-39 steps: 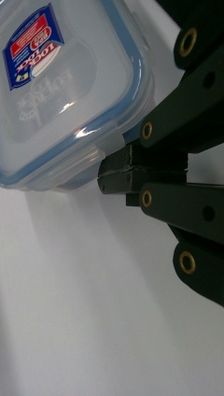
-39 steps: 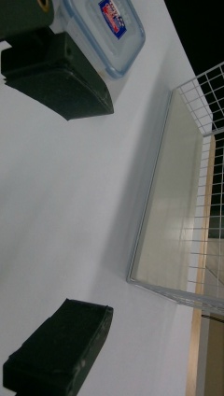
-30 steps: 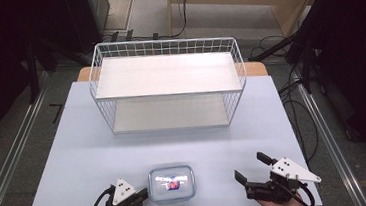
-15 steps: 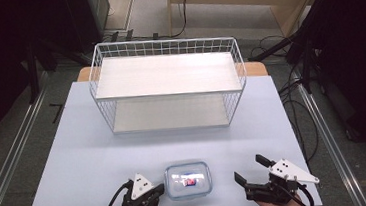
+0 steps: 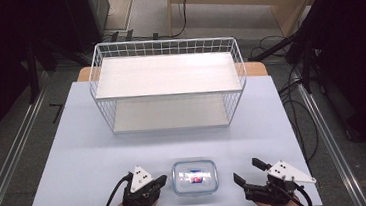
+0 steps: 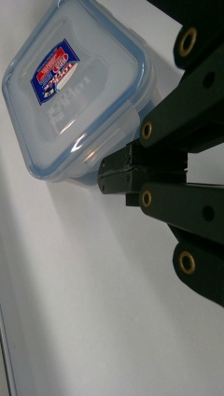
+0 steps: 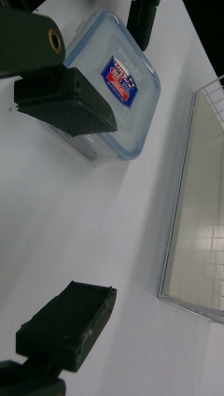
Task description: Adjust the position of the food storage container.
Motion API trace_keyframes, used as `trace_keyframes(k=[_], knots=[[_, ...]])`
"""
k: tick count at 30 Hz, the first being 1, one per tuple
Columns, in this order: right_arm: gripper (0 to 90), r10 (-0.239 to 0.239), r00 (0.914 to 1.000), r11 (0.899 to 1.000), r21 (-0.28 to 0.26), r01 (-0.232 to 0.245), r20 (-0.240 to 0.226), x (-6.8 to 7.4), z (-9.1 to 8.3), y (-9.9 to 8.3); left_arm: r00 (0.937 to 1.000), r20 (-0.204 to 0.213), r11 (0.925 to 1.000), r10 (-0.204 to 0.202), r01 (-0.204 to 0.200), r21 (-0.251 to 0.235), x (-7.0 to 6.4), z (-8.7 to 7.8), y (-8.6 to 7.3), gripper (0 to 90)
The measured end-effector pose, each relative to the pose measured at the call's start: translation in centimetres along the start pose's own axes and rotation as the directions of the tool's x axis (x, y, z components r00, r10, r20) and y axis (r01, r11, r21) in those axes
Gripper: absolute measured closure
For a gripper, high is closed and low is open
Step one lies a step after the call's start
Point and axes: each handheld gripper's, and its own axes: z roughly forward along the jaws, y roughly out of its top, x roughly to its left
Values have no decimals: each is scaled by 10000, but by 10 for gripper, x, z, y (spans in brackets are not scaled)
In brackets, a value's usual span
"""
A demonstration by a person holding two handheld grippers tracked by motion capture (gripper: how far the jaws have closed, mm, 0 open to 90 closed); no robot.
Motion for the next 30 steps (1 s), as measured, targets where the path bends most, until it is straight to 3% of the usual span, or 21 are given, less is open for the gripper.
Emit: trace_keyframes(k=[5, 10, 12, 14, 16, 18, 20, 23, 24, 26, 30], knots=[[219, -2, 10000, 10000, 97, 3, -76, 2, 3, -1, 10000, -58, 10000, -26, 25, -83, 3, -3, 0, 900], [321, 36, 9995, 9997, 251, -29, -301, 8, 6, -4, 9999, -52, 9999, 112, -113, -80, 1, -9, -3, 900], [435, 8, 9983, 9990, 453, 18, -583, 12, 7, -7, 9998, -10, 9998, 176, -176, -32, 0, -11, -5, 900], [485, 17, 9972, 9985, 552, 25, -752, 13, 8, -9, 9994, 244, 9997, 244, -244, 12, -3, -13, -10, 900], [569, 98, 9940, 9957, 929, 4, -1092, 15, 9, -12, 9969, 519, 9976, 598, -614, 315, -13, -13, -19, 900], [805, -105, 9907, 9916, 1261, 278, -1359, 20, 9, -15, 9929, 938, 9954, 731, -785, 550, -23, -11, -27, 900], [900, -241, 9900, 9889, 1417, 439, -1388, 24, 8, -16, 9913, 1028, 9944, 825, -886, 569, -29, -10, -27, 900], [900, -369, 9860, 9851, 1601, 632, -1625, 28, 9, -17, 9900, 1122, 9939, 852, -924, 607, -31, -7, -26, 900], [900, -453, 9801, 9804, 1798, 808, -1933, 32, 11, -19, 9899, 1167, 9943, 809, -883, 593, -31, -6, -26, 900], [900, -473, 9780, 9778, 1908, 869, -2031, 34, 12, -20, 9892, 1229, 9941, 798, -880, 629, -33, -5, -26, 900], [900, -676, 9660, 9647, 2307, 1270, -2495, 46, 18, -26, 9877, 1356, 9940, 781, -876, 653, -36, -3, -25, 900]])
